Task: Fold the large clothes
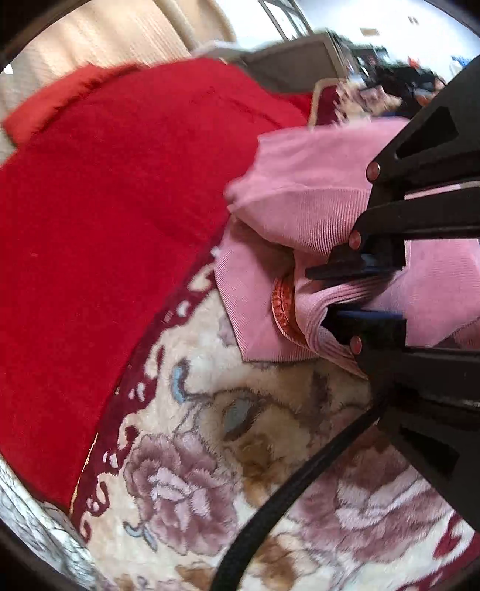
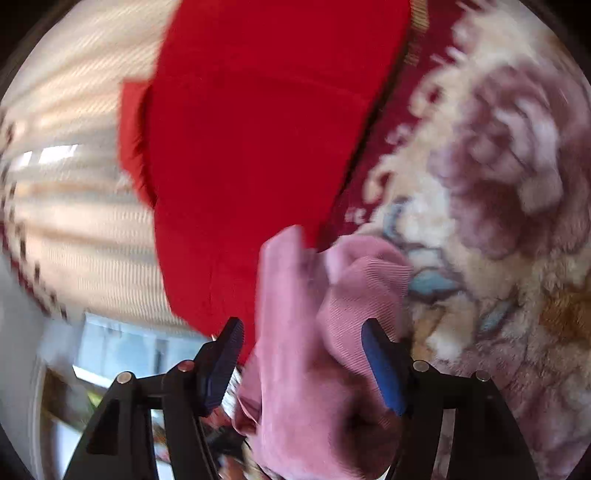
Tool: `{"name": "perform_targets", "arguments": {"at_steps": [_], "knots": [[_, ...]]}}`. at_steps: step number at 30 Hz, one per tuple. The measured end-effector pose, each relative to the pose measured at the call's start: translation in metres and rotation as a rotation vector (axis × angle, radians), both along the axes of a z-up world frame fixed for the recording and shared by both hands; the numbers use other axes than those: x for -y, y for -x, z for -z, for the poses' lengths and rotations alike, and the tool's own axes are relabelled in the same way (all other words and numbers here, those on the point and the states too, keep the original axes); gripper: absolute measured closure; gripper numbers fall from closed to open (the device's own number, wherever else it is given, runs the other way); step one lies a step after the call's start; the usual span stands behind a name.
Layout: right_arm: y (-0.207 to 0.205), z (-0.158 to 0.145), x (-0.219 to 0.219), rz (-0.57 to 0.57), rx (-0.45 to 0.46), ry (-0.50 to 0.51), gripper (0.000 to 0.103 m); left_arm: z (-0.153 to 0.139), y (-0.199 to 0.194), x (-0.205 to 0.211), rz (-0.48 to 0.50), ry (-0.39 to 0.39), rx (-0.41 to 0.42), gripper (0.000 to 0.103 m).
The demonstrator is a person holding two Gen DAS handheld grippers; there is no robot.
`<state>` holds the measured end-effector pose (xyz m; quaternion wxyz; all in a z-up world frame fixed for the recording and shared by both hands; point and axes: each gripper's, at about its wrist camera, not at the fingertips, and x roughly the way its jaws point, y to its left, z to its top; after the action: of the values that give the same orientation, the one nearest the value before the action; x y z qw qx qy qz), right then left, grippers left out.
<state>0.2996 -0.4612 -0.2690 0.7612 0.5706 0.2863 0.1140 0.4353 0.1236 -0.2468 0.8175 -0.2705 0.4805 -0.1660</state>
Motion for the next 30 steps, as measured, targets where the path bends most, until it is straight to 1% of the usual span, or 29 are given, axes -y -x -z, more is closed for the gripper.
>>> {"name": "perform_targets", "arguments": {"at_steps": [1,2,3,4,5,6,7,9,10,11,13,15,16,17,18,20,22,24,27,29,30], "knots": [[-0.004,-0.012,-0.007,-0.027,0.005,0.054,0.033,-0.003,0.002,-0.005,-0.015,0.041,0.008,0.076],[-0.008,-0.023,-0.013,-0.044,0.005,0.112,0.033,-0.005,0.004,-0.009,-0.028,0.070,0.018,0.072],[-0.012,-0.035,-0.021,-0.055,0.013,0.180,0.033,-0.010,0.007,-0.013,-0.051,0.096,0.038,0.062],[-0.016,-0.044,-0.030,-0.060,0.019,0.242,0.031,-0.015,0.007,-0.015,-0.069,0.097,0.057,0.048],[-0.021,-0.051,-0.036,-0.065,0.015,0.309,0.029,-0.020,0.008,-0.017,-0.094,0.076,0.087,0.040],[-0.034,-0.058,-0.048,-0.082,-0.010,0.411,0.028,-0.026,0.009,-0.017,-0.113,0.041,0.108,0.031],[-0.042,-0.060,-0.052,-0.095,-0.020,0.471,0.028,-0.030,0.009,-0.018,-0.125,0.016,0.122,0.031],[-0.065,-0.056,-0.061,-0.142,-0.030,0.570,0.028,-0.032,0.007,-0.023,-0.116,0.038,0.121,0.031],[-0.082,-0.051,-0.063,-0.176,-0.056,0.584,0.028,-0.032,0.006,-0.025,-0.113,0.053,0.113,0.030],[-0.100,-0.046,-0.063,-0.200,-0.086,0.576,0.028,-0.032,0.006,-0.026,-0.110,0.052,0.106,0.030],[-0.125,-0.034,-0.065,-0.255,-0.127,0.541,0.028,-0.026,0.002,-0.025,-0.089,0.025,0.073,0.021],[-0.147,-0.019,-0.072,-0.319,-0.151,0.490,0.031,-0.010,-0.004,-0.025,-0.088,0.001,0.014,0.021],[-0.155,-0.012,-0.080,-0.375,-0.156,0.465,0.046,-0.002,-0.008,-0.024,-0.093,0.002,-0.012,0.021],[-0.160,-0.007,-0.088,-0.404,-0.164,0.476,0.071,0.008,-0.012,-0.024,-0.093,0.016,-0.041,0.021],[-0.161,-0.006,-0.098,-0.412,-0.181,0.539,0.077,0.014,-0.014,-0.024,-0.090,0.025,-0.057,0.023],[-0.151,-0.013,-0.104,-0.383,-0.152,0.598,0.092,0.021,-0.019,-0.019,-0.081,0.022,-0.061,0.026],[-0.133,-0.028,-0.099,-0.309,-0.093,0.619,0.093,0.019,-0.022,-0.013,-0.046,0.012,-0.031,0.047],[-0.107,-0.048,-0.097,-0.241,-0.028,0.659,0.093,0.012,-0.033,0.002,-0.005,-0.024,-0.007,0.055],[-0.069,-0.068,-0.099,-0.161,0.009,0.743,0.093,-0.002,-0.049,0.027,0.042,-0.066,0.039,0.055],[-0.049,-0.070,-0.095,-0.094,0.011,0.795,0.093,-0.008,-0.060,0.040,0.040,-0.118,0.056,0.052],[-0.048,-0.063,-0.091,-0.092,-0.009,0.807,0.093,-0.007,-0.067,0.046,0.024,-0.162,0.046,0.052]]}}
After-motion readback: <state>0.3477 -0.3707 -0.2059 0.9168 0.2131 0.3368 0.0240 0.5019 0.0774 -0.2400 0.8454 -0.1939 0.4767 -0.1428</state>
